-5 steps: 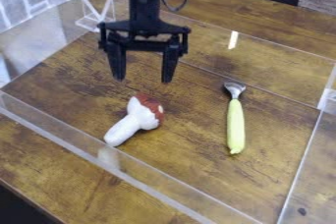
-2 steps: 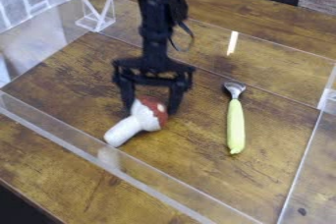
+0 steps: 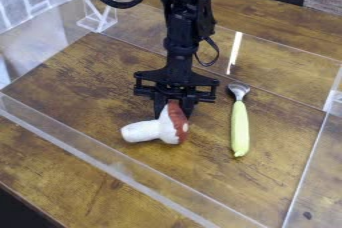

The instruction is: Remove the mushroom from the silver pot and put it on the table

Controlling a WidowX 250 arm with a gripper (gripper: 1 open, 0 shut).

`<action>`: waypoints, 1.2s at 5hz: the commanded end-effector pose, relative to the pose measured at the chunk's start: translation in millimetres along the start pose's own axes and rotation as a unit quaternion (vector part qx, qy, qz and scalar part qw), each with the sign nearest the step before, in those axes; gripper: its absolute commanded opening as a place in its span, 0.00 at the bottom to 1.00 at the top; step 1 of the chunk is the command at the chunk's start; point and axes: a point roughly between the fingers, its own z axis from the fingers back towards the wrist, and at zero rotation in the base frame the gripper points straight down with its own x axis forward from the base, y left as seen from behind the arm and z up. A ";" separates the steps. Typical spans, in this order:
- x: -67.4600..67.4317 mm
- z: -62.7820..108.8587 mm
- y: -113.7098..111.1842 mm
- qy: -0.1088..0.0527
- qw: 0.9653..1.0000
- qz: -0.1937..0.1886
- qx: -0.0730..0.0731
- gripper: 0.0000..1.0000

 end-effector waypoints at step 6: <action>34.8 19.8 39.7 -0.024 0.996 -0.081 0.027 1.00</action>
